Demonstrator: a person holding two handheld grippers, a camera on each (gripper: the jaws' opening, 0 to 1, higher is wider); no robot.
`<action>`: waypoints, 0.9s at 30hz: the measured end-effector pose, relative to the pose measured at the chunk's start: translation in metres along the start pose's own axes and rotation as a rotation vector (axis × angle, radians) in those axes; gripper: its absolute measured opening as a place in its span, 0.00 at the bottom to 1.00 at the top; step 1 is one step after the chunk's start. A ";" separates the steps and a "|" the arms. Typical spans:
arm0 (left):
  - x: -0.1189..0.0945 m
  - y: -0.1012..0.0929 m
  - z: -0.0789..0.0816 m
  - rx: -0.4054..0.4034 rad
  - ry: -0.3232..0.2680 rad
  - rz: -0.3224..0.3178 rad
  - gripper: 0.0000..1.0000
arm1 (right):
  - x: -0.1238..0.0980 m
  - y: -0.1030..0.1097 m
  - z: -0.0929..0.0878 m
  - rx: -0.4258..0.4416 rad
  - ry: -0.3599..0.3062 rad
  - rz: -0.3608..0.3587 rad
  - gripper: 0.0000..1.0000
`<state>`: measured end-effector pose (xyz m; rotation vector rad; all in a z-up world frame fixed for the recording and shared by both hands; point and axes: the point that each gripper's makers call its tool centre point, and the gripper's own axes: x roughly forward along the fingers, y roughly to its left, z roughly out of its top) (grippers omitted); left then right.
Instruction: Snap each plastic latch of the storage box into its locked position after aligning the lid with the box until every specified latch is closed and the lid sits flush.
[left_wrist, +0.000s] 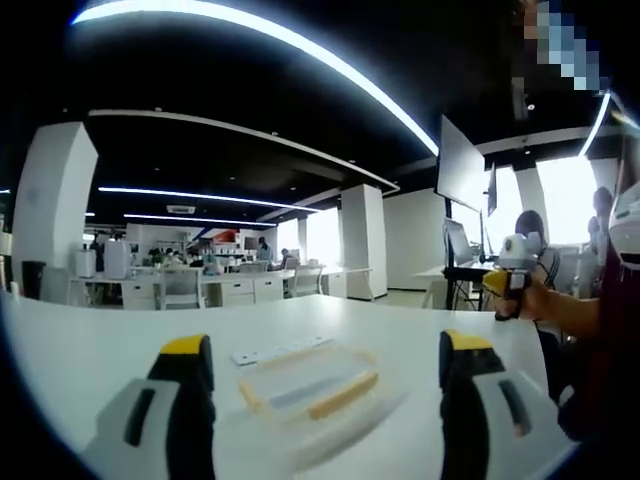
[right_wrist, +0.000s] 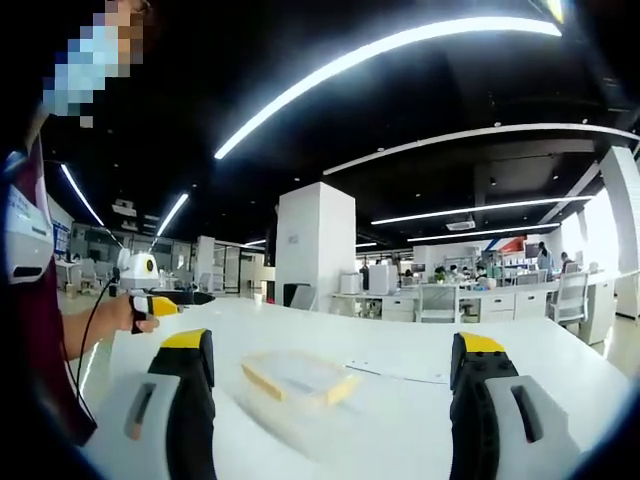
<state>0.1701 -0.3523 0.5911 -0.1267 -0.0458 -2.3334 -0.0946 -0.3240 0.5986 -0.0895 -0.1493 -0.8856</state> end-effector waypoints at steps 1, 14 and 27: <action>-0.001 0.000 0.000 0.000 -0.001 0.001 0.95 | -0.001 0.000 -0.001 0.001 0.005 0.000 1.00; -0.017 0.001 0.002 0.009 -0.003 0.024 0.95 | -0.013 0.005 0.000 -0.012 0.009 -0.022 1.00; -0.031 -0.006 0.002 0.003 -0.019 0.033 0.95 | -0.024 0.008 -0.004 -0.017 0.019 -0.046 1.00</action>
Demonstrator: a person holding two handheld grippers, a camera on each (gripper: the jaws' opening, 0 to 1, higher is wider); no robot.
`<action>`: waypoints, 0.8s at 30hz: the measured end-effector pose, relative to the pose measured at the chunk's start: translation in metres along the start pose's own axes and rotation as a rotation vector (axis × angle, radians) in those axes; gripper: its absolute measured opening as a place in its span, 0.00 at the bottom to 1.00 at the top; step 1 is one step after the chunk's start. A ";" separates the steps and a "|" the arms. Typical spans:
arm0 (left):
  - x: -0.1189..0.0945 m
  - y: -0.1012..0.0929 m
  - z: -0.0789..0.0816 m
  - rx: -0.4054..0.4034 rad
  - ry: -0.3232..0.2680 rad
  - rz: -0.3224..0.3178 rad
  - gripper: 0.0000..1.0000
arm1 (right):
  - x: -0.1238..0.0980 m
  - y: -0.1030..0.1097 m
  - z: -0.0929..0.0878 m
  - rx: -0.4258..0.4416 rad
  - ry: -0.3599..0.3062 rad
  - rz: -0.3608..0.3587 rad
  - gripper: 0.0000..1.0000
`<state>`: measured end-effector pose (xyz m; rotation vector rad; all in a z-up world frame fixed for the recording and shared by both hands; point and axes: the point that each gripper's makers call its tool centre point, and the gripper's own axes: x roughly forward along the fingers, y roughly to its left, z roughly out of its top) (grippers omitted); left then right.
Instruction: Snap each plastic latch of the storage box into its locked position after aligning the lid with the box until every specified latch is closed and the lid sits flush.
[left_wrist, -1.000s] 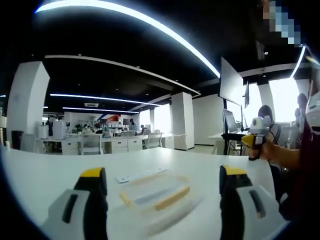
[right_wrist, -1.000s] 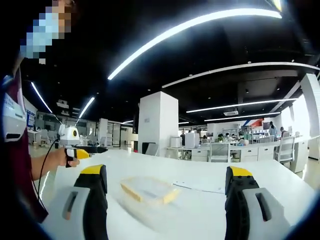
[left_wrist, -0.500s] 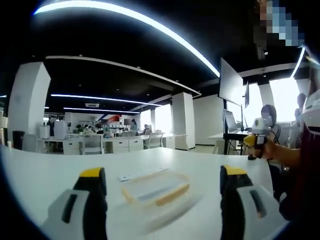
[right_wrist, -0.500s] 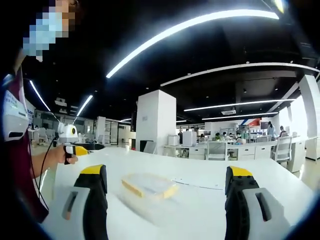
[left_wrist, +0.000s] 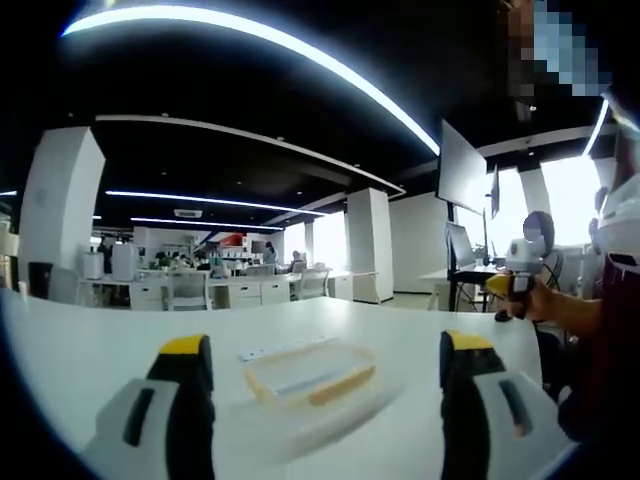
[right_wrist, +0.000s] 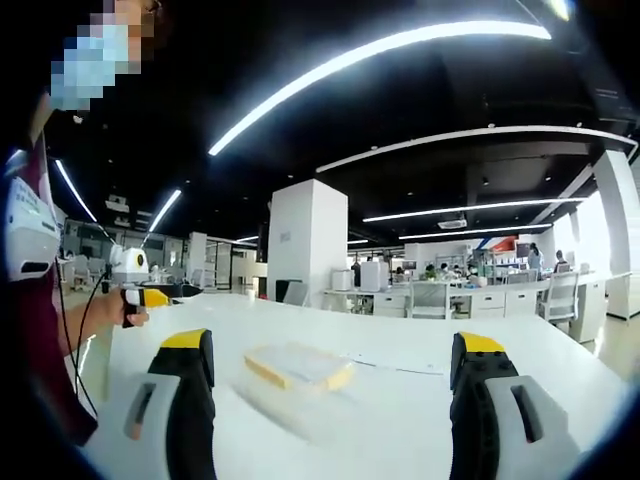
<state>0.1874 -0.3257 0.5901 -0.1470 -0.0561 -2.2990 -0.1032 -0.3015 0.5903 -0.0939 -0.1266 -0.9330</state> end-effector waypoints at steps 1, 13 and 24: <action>-0.001 0.000 -0.001 -0.001 0.001 0.003 0.95 | -0.001 0.000 -0.001 -0.002 0.003 -0.004 1.00; -0.014 -0.004 -0.007 -0.027 -0.002 0.013 0.95 | -0.008 0.000 -0.003 0.020 -0.009 -0.027 1.00; -0.022 -0.001 -0.013 -0.004 0.009 0.027 0.95 | -0.008 0.003 -0.008 0.008 0.002 -0.038 1.00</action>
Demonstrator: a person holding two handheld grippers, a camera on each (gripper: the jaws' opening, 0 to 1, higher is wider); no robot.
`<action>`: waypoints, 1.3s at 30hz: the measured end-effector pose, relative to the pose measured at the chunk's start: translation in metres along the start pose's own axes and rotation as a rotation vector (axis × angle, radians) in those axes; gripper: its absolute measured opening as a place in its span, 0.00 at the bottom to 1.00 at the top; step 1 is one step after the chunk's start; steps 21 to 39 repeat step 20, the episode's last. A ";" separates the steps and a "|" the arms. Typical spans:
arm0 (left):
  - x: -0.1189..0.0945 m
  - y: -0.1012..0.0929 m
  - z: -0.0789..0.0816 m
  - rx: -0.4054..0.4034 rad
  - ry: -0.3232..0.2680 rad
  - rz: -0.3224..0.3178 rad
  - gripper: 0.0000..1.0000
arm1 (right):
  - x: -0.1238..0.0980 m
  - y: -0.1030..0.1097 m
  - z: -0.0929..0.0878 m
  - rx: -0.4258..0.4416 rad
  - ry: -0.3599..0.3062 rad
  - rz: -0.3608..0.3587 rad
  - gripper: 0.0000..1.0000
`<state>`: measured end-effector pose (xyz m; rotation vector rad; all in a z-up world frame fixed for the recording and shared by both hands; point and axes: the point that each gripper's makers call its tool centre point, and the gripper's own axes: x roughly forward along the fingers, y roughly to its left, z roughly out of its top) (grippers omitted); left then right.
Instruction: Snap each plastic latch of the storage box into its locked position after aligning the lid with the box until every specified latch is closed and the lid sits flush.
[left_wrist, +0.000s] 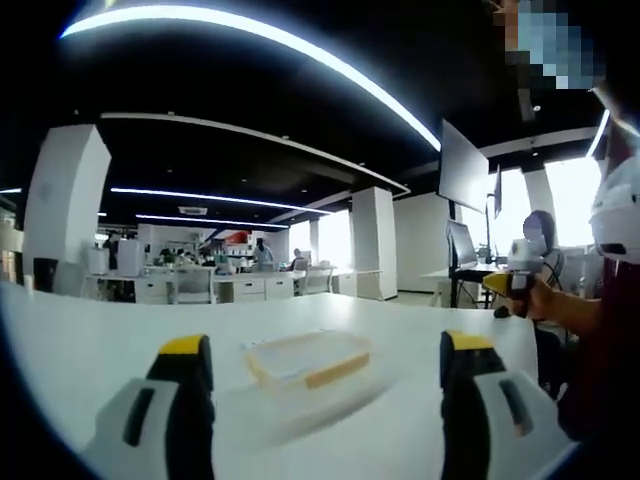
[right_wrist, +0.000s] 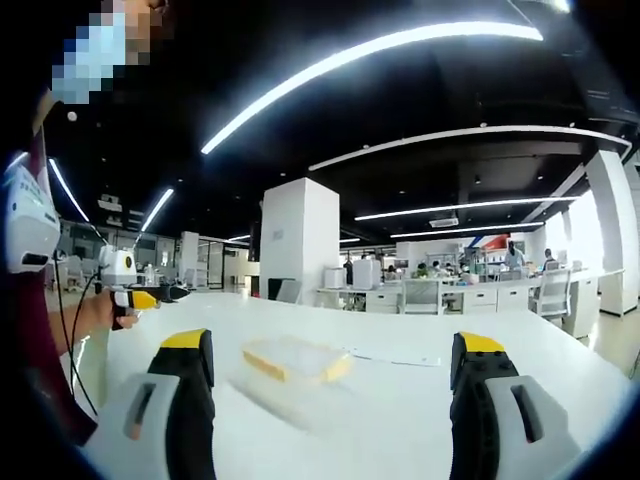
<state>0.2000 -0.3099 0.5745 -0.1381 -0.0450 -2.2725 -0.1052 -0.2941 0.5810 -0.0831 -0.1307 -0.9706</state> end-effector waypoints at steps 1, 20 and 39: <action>-0.001 0.001 -0.001 -0.002 0.001 0.004 0.96 | -0.001 0.000 -0.001 -0.001 0.001 -0.001 1.00; -0.006 0.000 -0.003 -0.016 -0.006 0.005 0.96 | 0.000 0.002 -0.009 -0.001 0.015 -0.020 1.00; -0.006 0.000 -0.003 -0.016 -0.006 0.005 0.96 | 0.000 0.002 -0.009 -0.001 0.015 -0.020 1.00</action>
